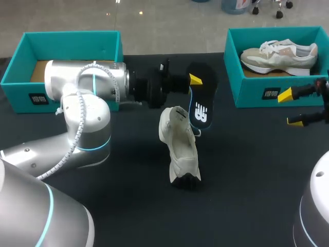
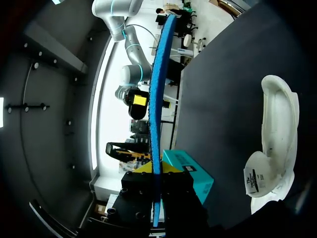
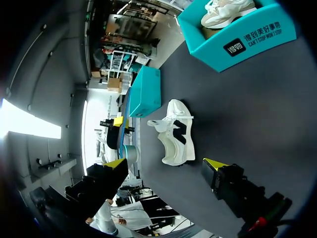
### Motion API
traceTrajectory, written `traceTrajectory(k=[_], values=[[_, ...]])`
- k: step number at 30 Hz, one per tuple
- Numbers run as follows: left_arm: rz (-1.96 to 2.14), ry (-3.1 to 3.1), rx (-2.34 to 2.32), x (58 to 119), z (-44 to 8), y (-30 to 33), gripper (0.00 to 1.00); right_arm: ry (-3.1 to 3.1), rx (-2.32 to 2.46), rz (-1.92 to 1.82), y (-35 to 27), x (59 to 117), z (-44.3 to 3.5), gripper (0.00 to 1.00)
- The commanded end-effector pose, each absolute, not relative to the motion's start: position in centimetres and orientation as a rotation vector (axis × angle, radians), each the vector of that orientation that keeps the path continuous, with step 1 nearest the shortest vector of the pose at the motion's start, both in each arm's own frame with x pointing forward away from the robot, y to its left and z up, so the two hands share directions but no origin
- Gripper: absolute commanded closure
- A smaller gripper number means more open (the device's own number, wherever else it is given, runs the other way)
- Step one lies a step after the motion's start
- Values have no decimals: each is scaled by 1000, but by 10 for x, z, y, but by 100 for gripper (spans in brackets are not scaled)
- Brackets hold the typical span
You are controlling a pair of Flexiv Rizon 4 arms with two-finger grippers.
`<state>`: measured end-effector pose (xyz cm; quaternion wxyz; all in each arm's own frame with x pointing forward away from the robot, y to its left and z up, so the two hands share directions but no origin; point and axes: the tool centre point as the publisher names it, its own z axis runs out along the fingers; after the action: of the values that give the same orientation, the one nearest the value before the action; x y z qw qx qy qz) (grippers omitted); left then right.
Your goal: Take the shoe out of the shoebox, open the shoe tongue, remove and reinsert the insole, then place the shoe into the shoebox
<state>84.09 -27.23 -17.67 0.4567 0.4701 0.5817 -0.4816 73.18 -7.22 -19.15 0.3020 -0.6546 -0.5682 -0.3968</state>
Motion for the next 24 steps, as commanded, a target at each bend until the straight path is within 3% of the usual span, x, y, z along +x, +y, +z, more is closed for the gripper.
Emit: traceTrajectory(k=[1, 17, 24], values=[[-1186, 1432, 1158, 841, -177, -273, 100, -1507, -1738, -1052, -72, 731, -192, 0], [-1454, 1586, 998, 788, -151, -250, 100, -1507, -1738, -1052, -72, 731, -192, 0], [-1503, 1696, 923, 762, -163, -233, 100, -1507, -1738, -1052, -72, 731, -192, 0]])
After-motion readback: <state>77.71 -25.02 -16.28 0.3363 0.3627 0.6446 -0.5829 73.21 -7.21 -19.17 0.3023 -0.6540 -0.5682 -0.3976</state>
